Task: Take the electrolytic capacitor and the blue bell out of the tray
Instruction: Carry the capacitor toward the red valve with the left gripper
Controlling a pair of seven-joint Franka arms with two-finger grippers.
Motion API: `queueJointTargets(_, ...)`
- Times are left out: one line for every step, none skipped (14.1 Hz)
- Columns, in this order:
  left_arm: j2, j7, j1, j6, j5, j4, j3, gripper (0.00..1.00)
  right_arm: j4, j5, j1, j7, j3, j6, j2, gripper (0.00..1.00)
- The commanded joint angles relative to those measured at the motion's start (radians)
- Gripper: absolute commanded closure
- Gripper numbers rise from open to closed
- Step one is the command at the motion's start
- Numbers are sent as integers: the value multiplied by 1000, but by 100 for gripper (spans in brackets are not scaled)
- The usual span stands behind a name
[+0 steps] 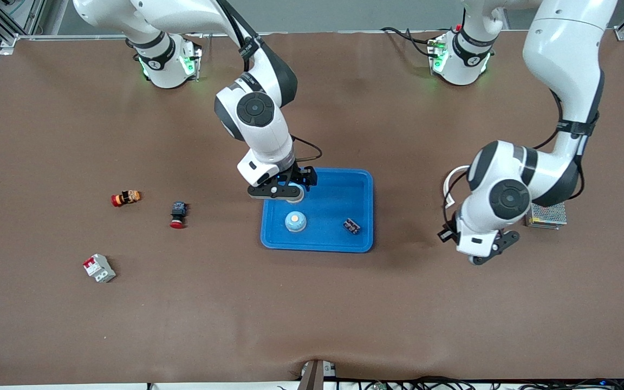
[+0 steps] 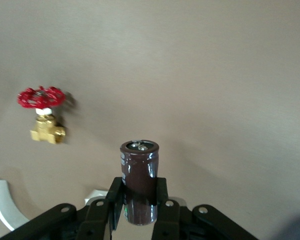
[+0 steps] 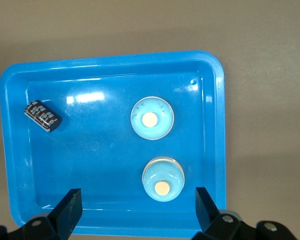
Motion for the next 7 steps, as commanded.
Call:
queueJointTargets(-11, 35, 41, 39, 21, -48, -9, 100, -8, -18, 17, 0, -9, 22, 5, 0)
queueJointTargets(-5, 61, 62, 54, 21, -56, -9, 100, -8, -18, 20, 0, -9, 24, 10, 0)
queueJointTargets(1, 83, 70, 76, 21, -71, -9, 100, -6, -18, 21, 0, -9, 25, 13, 0)
queueJointTargets(9, 100, 87, 105, 21, -88, -9, 100, -6, -18, 21, 0, -9, 30, 13, 0)
queueJointTargets(21, 117, 94, 140, 21, -105, -9, 100, -8, -18, 21, 0, -9, 32, 16, 0)
queueJointTargets(32, 124, 96, 157, 19, -108, -8, 100, -6, -18, 26, 0, -9, 32, 20, 0)
queueJointTargets(43, 124, 96, 163, 19, -105, -8, 100, -6, -18, 29, 0, -9, 38, 25, 0)
